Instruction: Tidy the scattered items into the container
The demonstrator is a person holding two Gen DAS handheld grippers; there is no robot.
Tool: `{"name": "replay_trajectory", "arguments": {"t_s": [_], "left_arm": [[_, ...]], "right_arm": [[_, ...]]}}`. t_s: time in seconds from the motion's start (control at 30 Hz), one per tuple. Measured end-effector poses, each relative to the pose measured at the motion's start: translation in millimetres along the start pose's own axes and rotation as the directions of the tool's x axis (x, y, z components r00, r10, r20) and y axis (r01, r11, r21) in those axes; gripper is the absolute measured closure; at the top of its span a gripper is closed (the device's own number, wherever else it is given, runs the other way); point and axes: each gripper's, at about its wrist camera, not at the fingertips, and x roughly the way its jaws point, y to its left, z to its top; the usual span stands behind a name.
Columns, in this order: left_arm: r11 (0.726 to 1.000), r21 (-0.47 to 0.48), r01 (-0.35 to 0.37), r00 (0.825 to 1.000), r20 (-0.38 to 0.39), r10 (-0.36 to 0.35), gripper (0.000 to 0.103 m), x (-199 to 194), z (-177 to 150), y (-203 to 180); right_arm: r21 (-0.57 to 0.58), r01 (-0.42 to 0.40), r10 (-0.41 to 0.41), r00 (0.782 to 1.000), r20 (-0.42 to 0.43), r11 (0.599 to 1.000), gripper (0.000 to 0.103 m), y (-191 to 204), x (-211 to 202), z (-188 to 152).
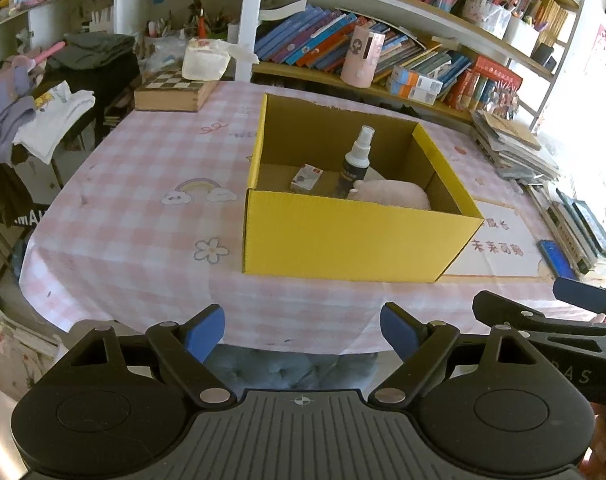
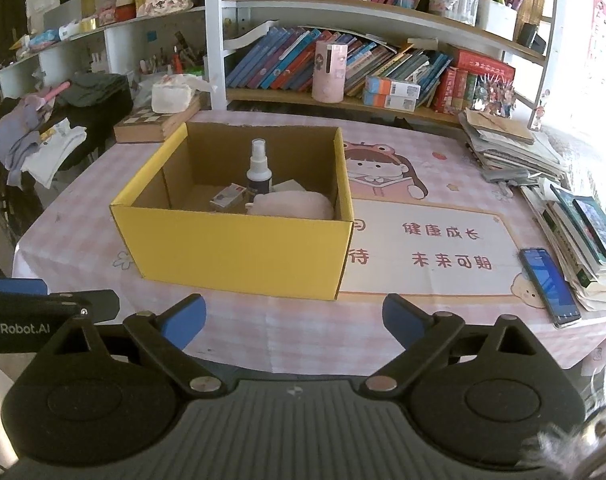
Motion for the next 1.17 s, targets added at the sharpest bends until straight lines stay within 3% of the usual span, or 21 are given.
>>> {"name": "replay_trajectory", "arguments": {"t_s": [0.5,1.17], "left_arm": [[1.0,0.019,-0.017,1.0,0.005,0.017,0.002,-0.7,2.0,-5.6],[1.0,-0.005,-0.002,1.0,-0.017,0.002,0.002,6.1,0.9,1.3]], "right_arm": [[0.031,0.019,-0.018,1.0,-0.017,0.999,0.007,-5.7,3.0,-1.0],[0.031,0.018,-0.017,0.999,-0.042,0.999,0.007,-3.4,11.3,0.2]]}}
